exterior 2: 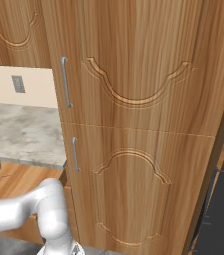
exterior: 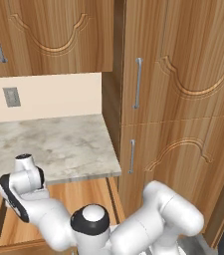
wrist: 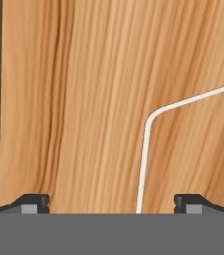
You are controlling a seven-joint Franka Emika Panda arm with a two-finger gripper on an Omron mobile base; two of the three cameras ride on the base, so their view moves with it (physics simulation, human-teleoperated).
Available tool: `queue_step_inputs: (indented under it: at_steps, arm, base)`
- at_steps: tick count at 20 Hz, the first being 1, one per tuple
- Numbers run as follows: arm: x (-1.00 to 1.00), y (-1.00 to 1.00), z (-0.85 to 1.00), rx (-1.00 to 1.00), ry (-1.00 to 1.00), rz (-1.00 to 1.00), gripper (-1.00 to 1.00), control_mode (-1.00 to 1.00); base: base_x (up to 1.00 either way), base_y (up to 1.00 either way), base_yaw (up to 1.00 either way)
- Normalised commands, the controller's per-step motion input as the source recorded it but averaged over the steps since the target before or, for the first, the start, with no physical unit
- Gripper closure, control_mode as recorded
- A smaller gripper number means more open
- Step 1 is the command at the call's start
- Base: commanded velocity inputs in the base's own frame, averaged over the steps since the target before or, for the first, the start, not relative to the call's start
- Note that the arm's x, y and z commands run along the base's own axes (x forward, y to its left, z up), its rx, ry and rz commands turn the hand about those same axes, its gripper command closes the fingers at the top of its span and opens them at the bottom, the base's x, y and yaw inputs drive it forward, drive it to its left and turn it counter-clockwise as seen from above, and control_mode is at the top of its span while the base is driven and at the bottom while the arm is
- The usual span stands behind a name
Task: Take a straw from the drawer in front and place it inside the glass cup on the dining counter.
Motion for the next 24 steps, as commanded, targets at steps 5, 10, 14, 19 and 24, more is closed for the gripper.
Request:
queue_step_inputs:
  at_steps: [5,10,14,19,24]
  arm:
    - [-0.40,-0.08,-0.29,-0.09,-0.03,-0.05,-1.00,-1.00]
    - [-0.32,-0.14,-0.17,-0.04,-0.01,-0.05,-1.00,-1.00]
    - [0.02,-0.07,0.00,-0.01,0.00,-0.07,-1.00,-1.00]
    - [0.02,-0.13,-0.04,-0.01,0.00,-0.07,-1.00,-1.00]
    - [0.19,-0.11,-0.05,-0.02,0.00,-0.05,-1.00,-1.00]
  base:
    - [0.00,0.00,0.00]
    - [0.00,0.00,0.00]
    - [0.00,0.00,0.00]
    - [0.00,0.00,0.00]
    - [0.00,0.00,0.00]
